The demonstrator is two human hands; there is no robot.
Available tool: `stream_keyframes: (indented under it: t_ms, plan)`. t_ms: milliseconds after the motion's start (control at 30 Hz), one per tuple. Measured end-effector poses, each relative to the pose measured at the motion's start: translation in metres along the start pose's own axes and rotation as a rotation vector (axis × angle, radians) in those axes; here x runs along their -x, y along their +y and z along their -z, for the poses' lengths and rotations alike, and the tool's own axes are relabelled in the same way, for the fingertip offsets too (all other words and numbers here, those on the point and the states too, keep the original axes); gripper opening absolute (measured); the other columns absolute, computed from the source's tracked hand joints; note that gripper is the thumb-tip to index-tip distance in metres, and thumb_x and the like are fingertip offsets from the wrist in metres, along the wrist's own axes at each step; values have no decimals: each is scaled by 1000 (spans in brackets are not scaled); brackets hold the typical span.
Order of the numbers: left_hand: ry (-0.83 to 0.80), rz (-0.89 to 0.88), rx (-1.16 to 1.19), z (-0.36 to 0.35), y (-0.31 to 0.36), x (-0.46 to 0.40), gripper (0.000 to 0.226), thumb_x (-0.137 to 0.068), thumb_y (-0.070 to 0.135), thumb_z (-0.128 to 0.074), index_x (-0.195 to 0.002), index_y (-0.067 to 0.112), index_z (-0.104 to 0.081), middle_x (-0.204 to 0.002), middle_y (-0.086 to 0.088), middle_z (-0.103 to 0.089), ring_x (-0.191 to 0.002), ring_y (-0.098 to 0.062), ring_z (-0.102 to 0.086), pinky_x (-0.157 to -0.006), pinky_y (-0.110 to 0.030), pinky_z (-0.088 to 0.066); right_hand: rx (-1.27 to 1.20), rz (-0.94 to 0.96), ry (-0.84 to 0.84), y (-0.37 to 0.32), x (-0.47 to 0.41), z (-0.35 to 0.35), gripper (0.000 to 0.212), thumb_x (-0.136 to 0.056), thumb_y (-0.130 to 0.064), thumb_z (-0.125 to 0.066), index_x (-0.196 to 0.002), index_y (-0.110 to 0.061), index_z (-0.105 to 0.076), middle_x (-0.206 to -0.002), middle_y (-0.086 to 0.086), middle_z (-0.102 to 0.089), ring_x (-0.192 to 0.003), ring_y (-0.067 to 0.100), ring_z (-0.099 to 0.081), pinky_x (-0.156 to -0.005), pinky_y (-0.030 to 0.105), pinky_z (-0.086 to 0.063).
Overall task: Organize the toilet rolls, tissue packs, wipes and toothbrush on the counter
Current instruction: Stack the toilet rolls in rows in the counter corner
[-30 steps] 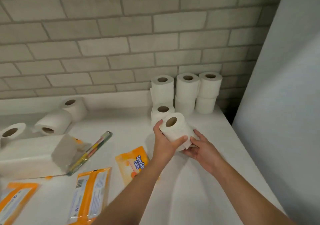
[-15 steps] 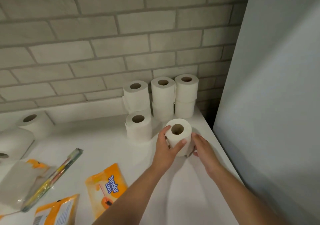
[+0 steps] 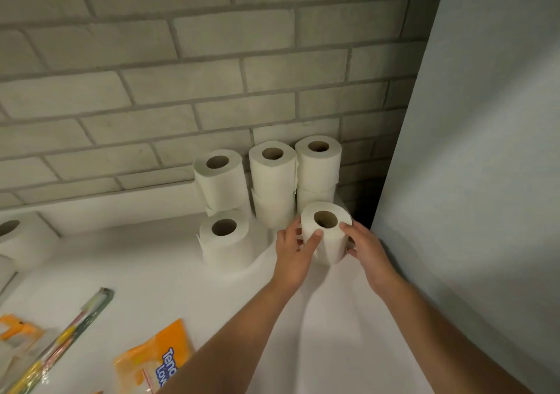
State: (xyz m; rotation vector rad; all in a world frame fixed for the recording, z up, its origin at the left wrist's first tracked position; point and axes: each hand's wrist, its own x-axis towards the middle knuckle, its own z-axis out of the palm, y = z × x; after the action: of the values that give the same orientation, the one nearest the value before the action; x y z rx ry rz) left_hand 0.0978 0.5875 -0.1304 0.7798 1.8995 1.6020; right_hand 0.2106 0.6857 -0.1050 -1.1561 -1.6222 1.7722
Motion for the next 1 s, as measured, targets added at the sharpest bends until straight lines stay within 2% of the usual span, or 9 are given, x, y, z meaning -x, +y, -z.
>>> stream_keyframes:
  t_ms: [67,133,200,333,433,600,900,1000]
  plan:
    - [24,8,-56,-3,-1,-9,74,-80,58,-71,-141,26,-44,-131,4,-44,-118,-15,-52,-105,-34,-46,46,-15,32,-7,-11,2,45,-90,-48,-57,-132,-32,-54,-133,3,-54,-116,23,-55,-103,47,-46]
    - [50,13,-60,-8,-1,-17,82,-69,66,-76,-134,25,-48,-131,4,-50,-117,-15,-55,-104,-37,-49,58,6,40,-15,-15,2,41,-95,-42,-55,-134,-30,-52,-128,0,-58,-114,23,-57,-100,46,-48]
    - [61,52,-32,-13,1,-22,84,-65,63,-80,-130,22,-45,-130,2,-52,-117,-17,-56,-102,-37,-51,54,23,72,-19,-20,2,40,-95,-37,-56,-133,-27,-51,-123,0,-60,-112,24,-59,-97,43,-51]
    - [78,71,-3,-21,4,-29,86,-67,52,-85,-131,20,-38,-131,0,-49,-119,-19,-54,-101,-37,-50,94,35,111,-25,-27,3,36,-94,-36,-58,-127,-23,-55,-120,4,-63,-107,25,-61,-96,47,-52]
    - [96,71,-40,-25,5,-32,93,-65,58,-82,-136,21,-36,-135,-1,-46,-123,-21,-50,-105,-41,-48,124,52,125,-27,-29,3,36,-95,-36,-57,-128,-22,-57,-117,4,-65,-106,25,-62,-95,46,-53]
    - [154,73,-73,-30,5,-33,89,-72,52,-82,-139,16,-36,-137,-4,-45,-125,-23,-47,-106,-41,-46,118,13,133,-30,-28,0,37,-95,-35,-58,-129,-23,-56,-117,3,-63,-106,24,-60,-95,44,-53]
    - [153,124,-82,-31,8,-32,91,-70,57,-80,-140,20,-34,-137,-4,-44,-124,-26,-48,-105,-43,-47,143,22,150,-33,-24,-2,37,-96,-33,-56,-131,-21,-54,-118,4,-61,-102,22,-58,-85,36,-51]
    - [157,147,-91,-32,14,-29,90,-73,55,-79,-141,19,-33,-139,-4,-43,-125,-26,-48,-106,-42,-47,161,22,153,-35,-20,-2,36,-97,-32,-55,-131,-19,-56,-121,6,-62,-104,23,-58,-87,37,-50]
